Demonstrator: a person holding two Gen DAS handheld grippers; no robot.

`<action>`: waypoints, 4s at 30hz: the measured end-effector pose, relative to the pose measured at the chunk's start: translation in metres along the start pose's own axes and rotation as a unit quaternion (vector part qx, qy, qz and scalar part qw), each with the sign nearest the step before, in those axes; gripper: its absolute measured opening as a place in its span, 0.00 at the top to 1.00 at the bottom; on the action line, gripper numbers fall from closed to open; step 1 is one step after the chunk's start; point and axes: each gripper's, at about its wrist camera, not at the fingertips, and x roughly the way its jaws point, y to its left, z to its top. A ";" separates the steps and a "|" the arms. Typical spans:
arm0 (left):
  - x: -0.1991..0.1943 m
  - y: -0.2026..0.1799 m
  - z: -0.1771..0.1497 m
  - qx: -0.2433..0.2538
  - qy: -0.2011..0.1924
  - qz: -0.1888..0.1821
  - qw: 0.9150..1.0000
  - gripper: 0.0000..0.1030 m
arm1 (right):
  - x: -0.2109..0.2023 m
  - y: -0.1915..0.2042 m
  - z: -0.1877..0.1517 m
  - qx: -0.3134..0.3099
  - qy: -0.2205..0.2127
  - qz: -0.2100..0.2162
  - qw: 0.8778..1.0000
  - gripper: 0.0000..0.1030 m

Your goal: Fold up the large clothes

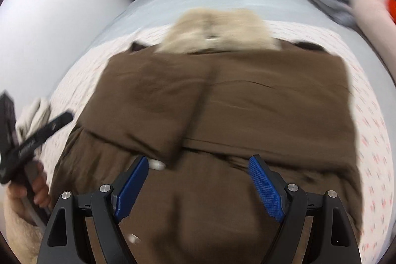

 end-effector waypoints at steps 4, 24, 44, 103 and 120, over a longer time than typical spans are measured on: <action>0.007 0.013 0.001 -0.023 0.006 -0.013 1.000 0.26 | 0.024 0.042 0.043 -0.017 -0.005 0.022 1.000 0.17; 0.015 0.035 0.000 -0.048 0.036 -0.028 0.998 0.60 | 0.030 -0.178 0.038 0.245 -0.002 0.136 0.960 0.19; 0.055 0.026 -0.013 0.006 0.056 0.016 0.998 0.71 | 0.043 -0.122 0.077 0.082 -0.006 -0.028 0.996 0.79; -0.156 0.157 -0.208 -0.042 0.133 -0.138 0.981 0.19 | -0.089 -0.202 -0.262 0.165 0.106 0.250 0.948 0.31; -0.143 0.115 -0.212 0.029 0.215 -0.158 0.963 0.75 | -0.093 -0.153 -0.245 0.118 0.110 0.256 0.953 0.80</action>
